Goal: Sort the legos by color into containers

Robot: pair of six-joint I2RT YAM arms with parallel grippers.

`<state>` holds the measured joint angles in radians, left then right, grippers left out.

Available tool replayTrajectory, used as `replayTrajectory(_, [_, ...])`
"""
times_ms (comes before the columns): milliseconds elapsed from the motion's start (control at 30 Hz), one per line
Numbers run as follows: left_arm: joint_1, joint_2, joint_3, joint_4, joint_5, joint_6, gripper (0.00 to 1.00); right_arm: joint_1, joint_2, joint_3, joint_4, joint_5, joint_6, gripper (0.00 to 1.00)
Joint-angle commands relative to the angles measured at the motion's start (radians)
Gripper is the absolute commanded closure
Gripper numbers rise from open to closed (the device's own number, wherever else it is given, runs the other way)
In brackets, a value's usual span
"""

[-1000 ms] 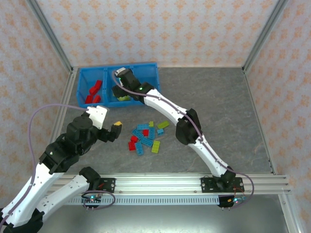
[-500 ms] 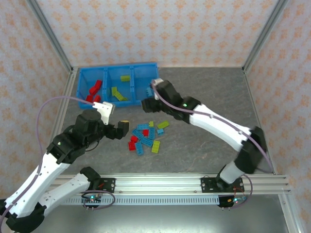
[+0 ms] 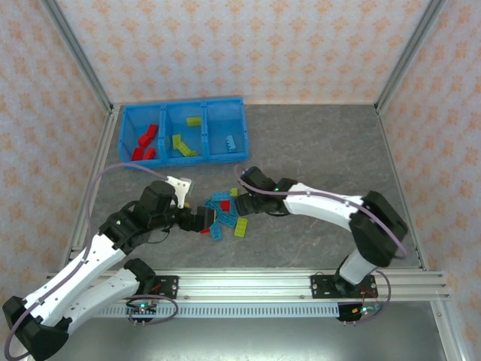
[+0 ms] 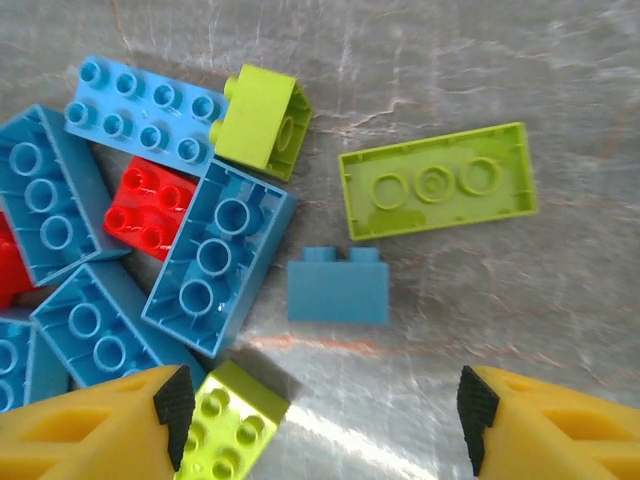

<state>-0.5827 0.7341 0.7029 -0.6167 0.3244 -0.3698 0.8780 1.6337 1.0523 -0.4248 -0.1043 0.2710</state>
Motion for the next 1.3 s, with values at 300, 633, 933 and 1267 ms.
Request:
replayTrajectory(300, [-0.009,-0.040,-0.094,0.055,-0.168,-0.023,0.01,0.007,0.187,0.105,0.011,0.103,-0.008,0.51])
replayTrajectory(633, [-0.009,-0.045,-0.218,0.342,-0.261,0.053,0.02,0.014,0.099,0.051,0.018,0.129,0.036,0.40])
replayTrajectory(933, [-0.009,-0.116,-0.307,0.466,-0.391,0.263,0.02,0.019,0.176,0.118,-0.039,0.071,0.069,0.39])
replayTrajectory(1267, [-0.009,-0.244,-0.370,0.448,-0.385,0.237,0.00,0.034,0.248,0.127,-0.026,0.037,0.156,0.42])
